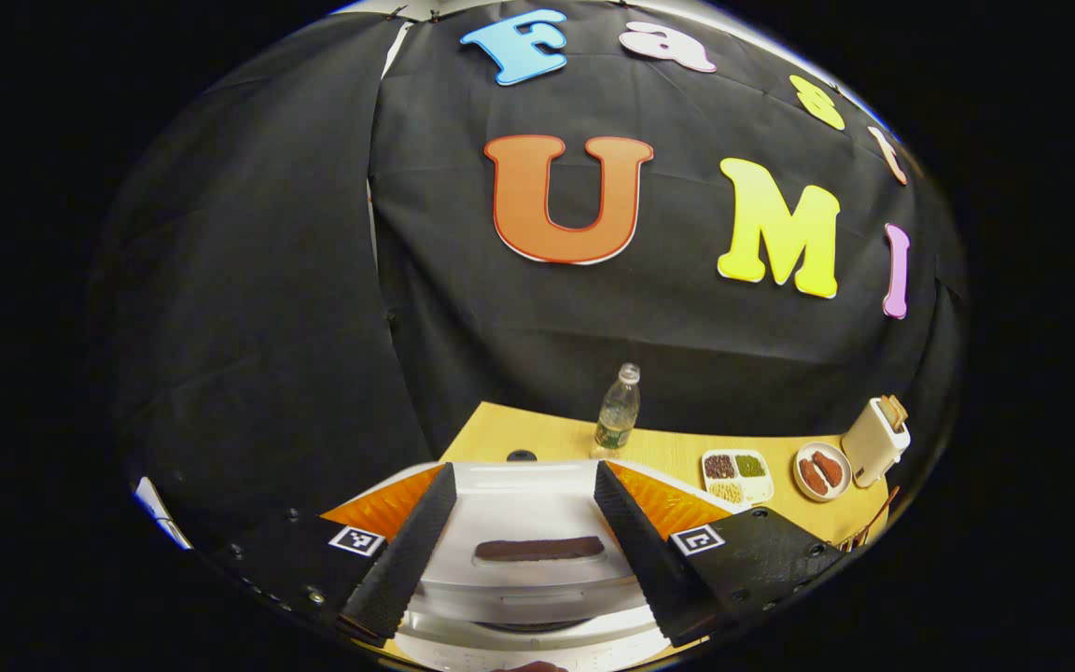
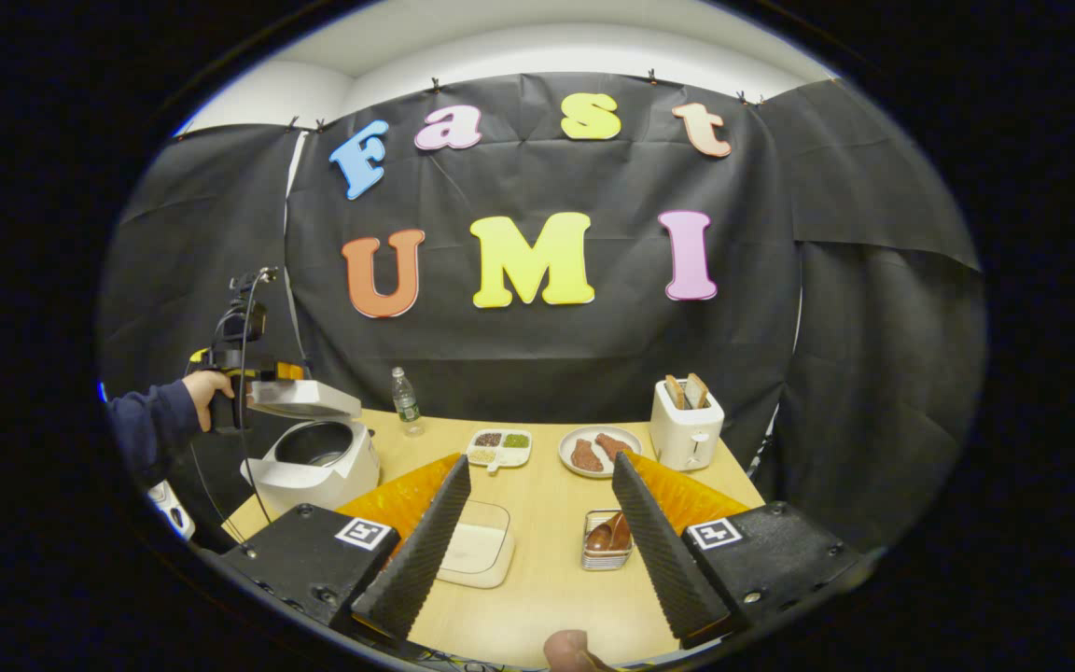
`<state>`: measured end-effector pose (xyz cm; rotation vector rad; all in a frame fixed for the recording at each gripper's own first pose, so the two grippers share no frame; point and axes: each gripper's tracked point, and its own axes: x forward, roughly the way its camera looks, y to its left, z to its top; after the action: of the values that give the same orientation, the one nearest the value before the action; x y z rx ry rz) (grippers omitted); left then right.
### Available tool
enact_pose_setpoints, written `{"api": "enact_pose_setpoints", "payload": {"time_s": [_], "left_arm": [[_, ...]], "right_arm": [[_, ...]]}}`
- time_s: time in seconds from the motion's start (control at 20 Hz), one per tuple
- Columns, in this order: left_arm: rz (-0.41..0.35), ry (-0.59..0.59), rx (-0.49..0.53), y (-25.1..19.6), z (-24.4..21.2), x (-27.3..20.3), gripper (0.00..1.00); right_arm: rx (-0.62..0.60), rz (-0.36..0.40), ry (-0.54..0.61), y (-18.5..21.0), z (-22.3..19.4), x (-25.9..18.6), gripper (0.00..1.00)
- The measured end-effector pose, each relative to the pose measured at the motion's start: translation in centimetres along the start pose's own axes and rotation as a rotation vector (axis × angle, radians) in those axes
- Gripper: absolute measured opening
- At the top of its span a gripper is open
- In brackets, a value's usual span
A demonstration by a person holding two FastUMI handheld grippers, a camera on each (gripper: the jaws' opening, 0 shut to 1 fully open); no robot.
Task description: Close the left gripper, press the button to open the rice cooker; take a wooden spoon from the chopstick holder with the right hand, scoop a spoonful of rice and pour it into the rice cooker, then put the wooden spoon back into the chopstick holder.
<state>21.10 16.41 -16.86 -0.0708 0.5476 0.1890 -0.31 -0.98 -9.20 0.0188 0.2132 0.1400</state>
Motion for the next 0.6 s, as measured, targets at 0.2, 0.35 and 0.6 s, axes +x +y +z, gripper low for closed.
{"api": "enact_pose_setpoints", "payload": {"time_s": [0.2,0.35,0.6], "left_arm": [[0.004,0.048,-0.007,-0.1,-4.5,-0.9,0.97],[0.017,0.082,0.019,0.0,-6.6,-1.6,0.98],[0.026,0.112,0.012,-0.4,-8.2,-2.4,0.98]], "right_arm": [[0.008,0.017,0.021,0.2,-1.0,-0.2,1.00],[0.015,0.029,0.036,0.4,-1.6,-0.2,1.00],[0.016,0.028,0.051,0.2,-2.4,-0.5,1.00]]}}
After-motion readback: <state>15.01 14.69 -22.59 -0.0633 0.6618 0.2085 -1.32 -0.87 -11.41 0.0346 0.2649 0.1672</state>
